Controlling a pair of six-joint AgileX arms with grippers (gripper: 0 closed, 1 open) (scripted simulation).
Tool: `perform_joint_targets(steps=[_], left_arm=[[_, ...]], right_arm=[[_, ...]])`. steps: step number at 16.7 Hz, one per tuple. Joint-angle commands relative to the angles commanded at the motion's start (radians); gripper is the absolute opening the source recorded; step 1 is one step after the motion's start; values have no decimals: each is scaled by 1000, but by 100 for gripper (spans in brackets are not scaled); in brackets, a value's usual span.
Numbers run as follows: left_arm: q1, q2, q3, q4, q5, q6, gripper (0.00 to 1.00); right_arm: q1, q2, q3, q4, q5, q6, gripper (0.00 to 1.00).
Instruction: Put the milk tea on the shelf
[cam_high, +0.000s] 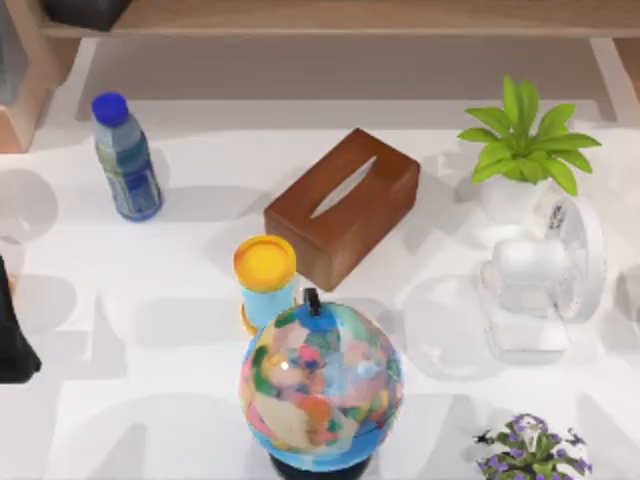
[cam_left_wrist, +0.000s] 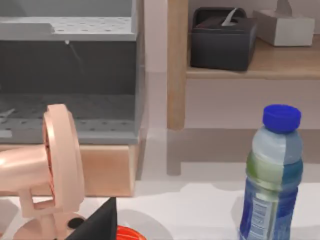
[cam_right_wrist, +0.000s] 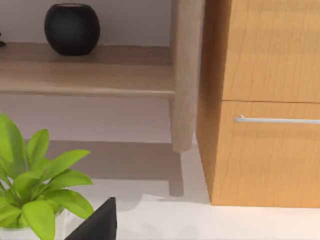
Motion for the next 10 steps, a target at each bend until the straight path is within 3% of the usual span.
perform_joint_targets(steps=[10], left_arm=[[0, 0, 0, 0, 0, 0, 100]], right_arm=[[-433, 1032, 95, 821, -412, -50, 100]])
